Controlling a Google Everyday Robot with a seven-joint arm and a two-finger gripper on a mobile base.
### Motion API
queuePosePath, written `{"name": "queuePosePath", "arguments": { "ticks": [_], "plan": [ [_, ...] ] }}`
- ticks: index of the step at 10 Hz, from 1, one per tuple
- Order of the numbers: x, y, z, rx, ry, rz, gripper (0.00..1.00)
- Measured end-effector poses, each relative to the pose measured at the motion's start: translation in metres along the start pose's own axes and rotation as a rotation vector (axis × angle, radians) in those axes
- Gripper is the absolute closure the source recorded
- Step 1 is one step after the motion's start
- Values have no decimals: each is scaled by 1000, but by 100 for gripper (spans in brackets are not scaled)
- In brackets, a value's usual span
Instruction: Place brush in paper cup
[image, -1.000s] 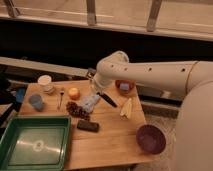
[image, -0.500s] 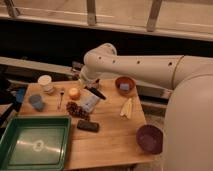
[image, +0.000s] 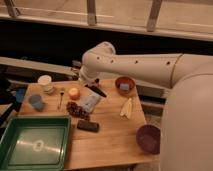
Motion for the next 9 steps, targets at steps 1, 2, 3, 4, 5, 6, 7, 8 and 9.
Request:
{"name": "queuePosePath", "arguments": {
  "ticks": [1,2,3,4,5,6,7,8,9],
  "plan": [
    [-13,0,3,10,5,-40,100],
    [-28,0,9,18,18,-88,100],
    [-46,-1,19,21,33,-143,100],
    [-54,-1,24,19,38,-168,100],
    [-67,2,33,10,43,-206,100],
    [-82,9,44,-13,45,-252,100],
    [-91,13,52,-43,45,-286,100],
    [-95,14,58,-78,46,-305,100],
    [-102,16,68,-152,58,-337,100]
  ]
}}
